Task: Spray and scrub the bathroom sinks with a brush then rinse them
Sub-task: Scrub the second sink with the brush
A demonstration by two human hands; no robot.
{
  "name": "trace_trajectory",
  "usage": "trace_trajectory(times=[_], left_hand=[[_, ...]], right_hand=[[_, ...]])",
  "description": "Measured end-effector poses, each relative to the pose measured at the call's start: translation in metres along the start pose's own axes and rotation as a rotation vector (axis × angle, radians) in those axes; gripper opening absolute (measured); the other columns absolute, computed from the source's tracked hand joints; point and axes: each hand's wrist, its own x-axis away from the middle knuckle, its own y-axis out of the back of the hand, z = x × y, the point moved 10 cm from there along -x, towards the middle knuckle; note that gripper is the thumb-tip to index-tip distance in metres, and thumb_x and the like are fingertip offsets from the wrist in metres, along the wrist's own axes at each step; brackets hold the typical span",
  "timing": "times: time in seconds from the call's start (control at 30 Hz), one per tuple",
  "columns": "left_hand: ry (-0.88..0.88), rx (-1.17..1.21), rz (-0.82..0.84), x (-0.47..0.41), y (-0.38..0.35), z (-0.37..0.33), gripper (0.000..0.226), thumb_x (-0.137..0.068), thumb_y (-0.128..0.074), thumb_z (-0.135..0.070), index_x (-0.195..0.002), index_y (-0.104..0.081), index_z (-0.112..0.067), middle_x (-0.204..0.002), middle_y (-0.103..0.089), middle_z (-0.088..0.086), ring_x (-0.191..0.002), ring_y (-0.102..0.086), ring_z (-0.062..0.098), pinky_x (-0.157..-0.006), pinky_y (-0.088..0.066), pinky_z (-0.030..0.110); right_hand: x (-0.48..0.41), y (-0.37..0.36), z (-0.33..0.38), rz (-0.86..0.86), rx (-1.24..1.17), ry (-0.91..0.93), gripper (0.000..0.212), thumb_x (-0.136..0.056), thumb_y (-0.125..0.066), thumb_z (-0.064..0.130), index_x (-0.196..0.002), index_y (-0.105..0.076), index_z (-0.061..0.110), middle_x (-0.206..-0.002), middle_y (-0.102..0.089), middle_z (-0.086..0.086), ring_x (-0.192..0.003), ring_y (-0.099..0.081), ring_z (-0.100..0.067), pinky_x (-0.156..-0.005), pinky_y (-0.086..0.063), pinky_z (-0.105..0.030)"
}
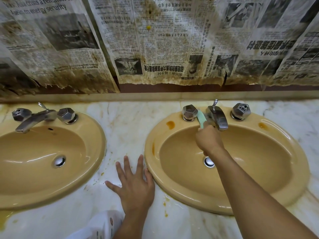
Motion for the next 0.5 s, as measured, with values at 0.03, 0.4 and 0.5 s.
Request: trace_trajectory(times=[0.03, 0.4, 0.5], left_hand=[[0.0, 0.003, 0.002, 0.0, 0.0, 0.0, 0.06, -0.1, -0.005, -0.057, -0.159, -0.014, -0.054, -0.173, -0.002, -0.005, -0.158, 0.015, 0.023, -0.115, 0.0, 0.077], [0.015, 0.017, 0.011, 0.0, 0.0, 0.001, 0.055, -0.105, -0.018, -0.053, -0.16, -0.013, -0.053, -0.173, 0.0, -0.006, -0.157, 0.016, 0.021, -0.116, -0.001, 0.076], [0.01, 0.024, 0.014, 0.0, -0.001, 0.0, 0.055, -0.105, -0.018, -0.053, -0.16, -0.013, -0.054, -0.173, 0.001, -0.006, -0.157, 0.017, 0.021, -0.116, 0.001, 0.076]], right_hand=[[0.0, 0.001, 0.0, -0.011, -0.001, 0.008, 0.042, -0.102, -0.041, 0.016, -0.144, -0.044, 0.012, -0.124, -0.056, -0.025, -0.104, -0.058, -0.041, -0.057, -0.051, -0.038], [0.009, 0.0, -0.004, 0.011, -0.107, -0.032, 0.048, -0.105, -0.038, 0.021, -0.153, -0.038, 0.026, -0.105, -0.044, -0.005, -0.09, -0.06, -0.037, -0.042, -0.047, -0.032], [0.012, -0.005, -0.014, 0.01, -0.186, -0.08, 0.051, -0.106, -0.037, 0.025, -0.156, -0.034, 0.032, -0.104, -0.047, -0.005, -0.081, -0.056, -0.029, -0.045, -0.048, -0.033]])
